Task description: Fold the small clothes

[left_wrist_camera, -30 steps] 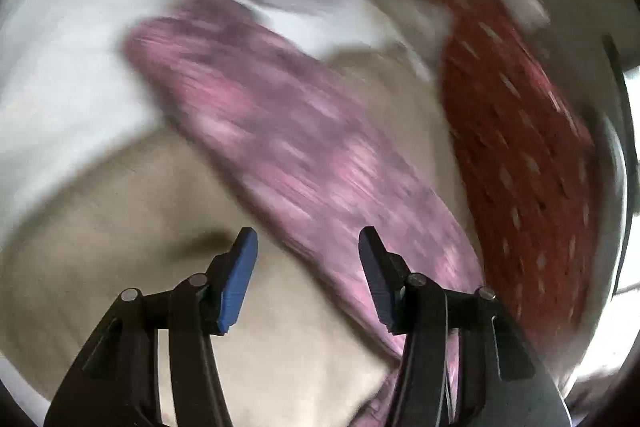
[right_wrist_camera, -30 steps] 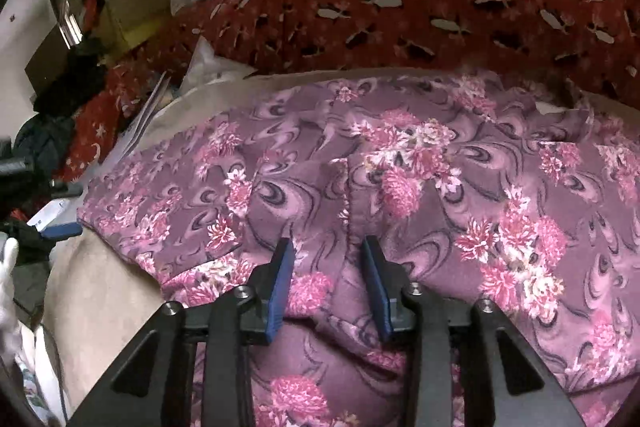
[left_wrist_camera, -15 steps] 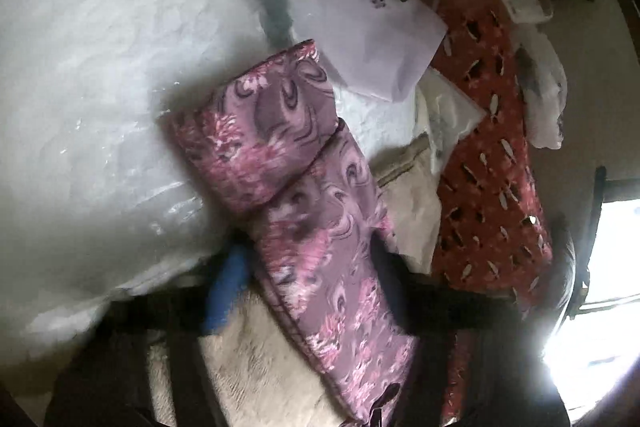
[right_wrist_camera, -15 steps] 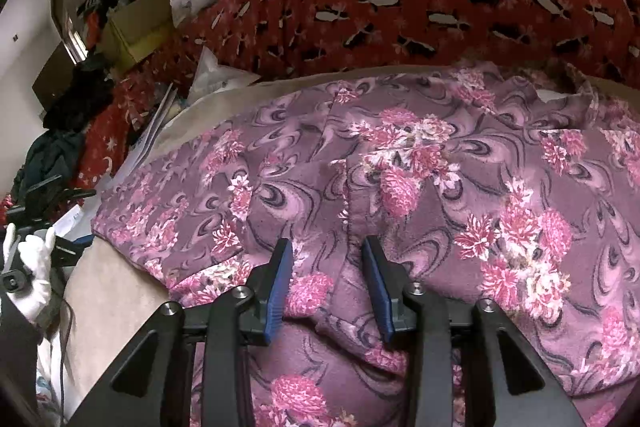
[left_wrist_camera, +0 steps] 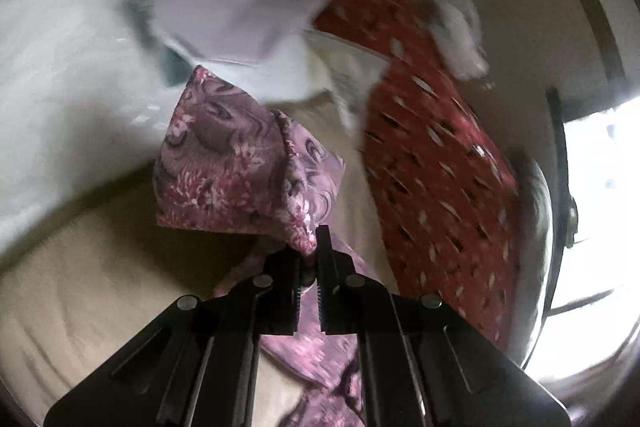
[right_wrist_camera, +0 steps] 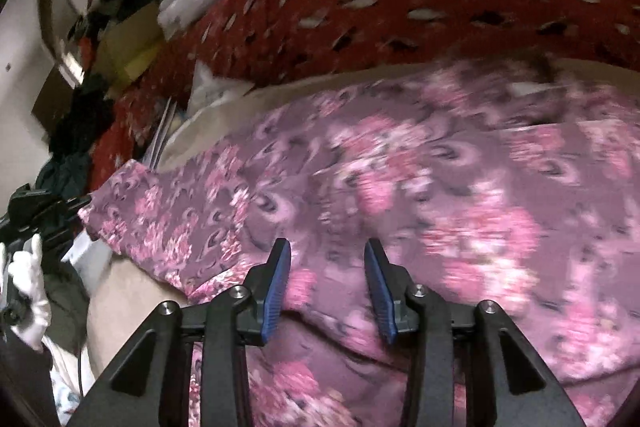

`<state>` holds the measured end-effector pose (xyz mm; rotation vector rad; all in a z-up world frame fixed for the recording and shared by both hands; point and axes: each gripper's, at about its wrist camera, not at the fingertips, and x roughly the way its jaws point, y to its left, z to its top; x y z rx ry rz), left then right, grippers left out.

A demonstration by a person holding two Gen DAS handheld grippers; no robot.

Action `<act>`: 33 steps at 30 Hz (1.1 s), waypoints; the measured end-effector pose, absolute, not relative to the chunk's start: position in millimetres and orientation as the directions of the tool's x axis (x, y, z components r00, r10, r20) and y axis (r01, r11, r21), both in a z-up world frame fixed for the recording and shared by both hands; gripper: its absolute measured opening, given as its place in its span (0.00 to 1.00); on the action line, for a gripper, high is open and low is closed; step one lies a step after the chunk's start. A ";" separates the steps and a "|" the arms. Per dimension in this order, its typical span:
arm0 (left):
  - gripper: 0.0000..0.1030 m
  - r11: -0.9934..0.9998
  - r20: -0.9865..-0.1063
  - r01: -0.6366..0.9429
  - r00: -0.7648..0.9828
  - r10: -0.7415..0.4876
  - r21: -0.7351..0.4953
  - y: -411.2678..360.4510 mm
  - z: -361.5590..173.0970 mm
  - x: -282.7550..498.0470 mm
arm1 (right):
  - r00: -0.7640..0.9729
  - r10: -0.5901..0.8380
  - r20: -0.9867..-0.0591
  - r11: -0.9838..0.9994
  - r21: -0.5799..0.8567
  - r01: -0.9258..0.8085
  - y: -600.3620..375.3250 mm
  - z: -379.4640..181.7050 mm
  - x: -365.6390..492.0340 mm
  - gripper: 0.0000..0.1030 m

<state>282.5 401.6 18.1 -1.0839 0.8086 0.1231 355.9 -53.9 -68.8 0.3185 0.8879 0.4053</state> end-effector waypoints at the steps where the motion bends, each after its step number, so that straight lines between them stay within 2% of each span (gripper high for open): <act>1: 0.04 0.515 -0.636 -0.443 0.714 -0.292 -0.734 388.0 27.2 285.2 | 0.572 0.457 -0.681 0.882 0.430 -0.193 -63.5 -66.4 353.9 0.39; 4: 0.04 0.556 -0.626 -0.398 0.715 -0.311 -0.730 357.1 44.2 291.5 | 0.584 0.410 -0.700 0.904 0.400 -0.155 -91.1 -61.4 349.2 0.39; 10: 0.04 0.609 -0.605 -0.293 0.688 -0.402 -0.738 282.8 66.0 304.9 | 0.638 0.197 -0.745 0.976 0.207 -0.059 -167.0 -52.6 329.5 0.45; 12: 0.04 0.628 -0.603 -0.258 0.673 -0.429 -0.734 254.1 71.1 310.3 | 0.647 0.130 -0.752 0.988 0.153 -0.020 -189.7 -55.3 321.0 0.48; 14: 0.04 0.644 -0.602 -0.222 0.652 -0.460 -0.733 221.3 73.5 317.0 | 0.640 0.089 -0.763 0.992 0.123 0.008 -207.0 -63.8 313.4 0.59; 15: 0.04 0.650 -0.604 -0.208 0.639 -0.476 -0.731 205.0 72.9 321.2 | 0.628 0.078 -0.774 0.993 0.117 0.021 -214.9 -71.3 310.5 0.60; 19: 0.04 0.677 -0.643 -0.182 0.554 -0.528 -0.713 141.5 52.9 335.3 | 0.663 0.106 -0.741 0.992 0.127 -0.016 -219.2 -83.4 296.3 0.66; 21: 0.04 0.692 -0.670 -0.182 0.506 -0.544 -0.699 115.2 35.8 340.5 | 0.660 0.094 -0.745 0.995 0.097 -0.033 -213.0 -83.9 297.7 0.76; 24: 0.04 0.716 -0.720 -0.198 0.409 -0.560 -0.669 73.2 -4.5 348.2 | 0.655 0.089 -0.750 0.996 0.071 -0.054 -206.2 -84.8 300.5 0.81; 28: 0.04 0.745 -0.779 -0.246 0.312 -0.544 -0.620 48.6 -53.1 353.9 | 0.657 0.125 -0.744 0.992 0.105 -0.070 -208.6 -85.1 302.3 0.85; 31: 0.05 0.727 -0.769 -0.263 0.304 -0.562 -0.635 53.2 -65.9 352.3 | 0.649 0.125 -0.751 0.992 0.093 -0.084 -206.0 -85.7 304.0 0.90; 33: 0.08 0.701 -0.746 -0.261 0.307 -0.591 -0.664 63.3 -60.1 347.6 | 0.639 0.133 -0.757 0.991 0.092 -0.097 -204.5 -86.8 306.4 0.97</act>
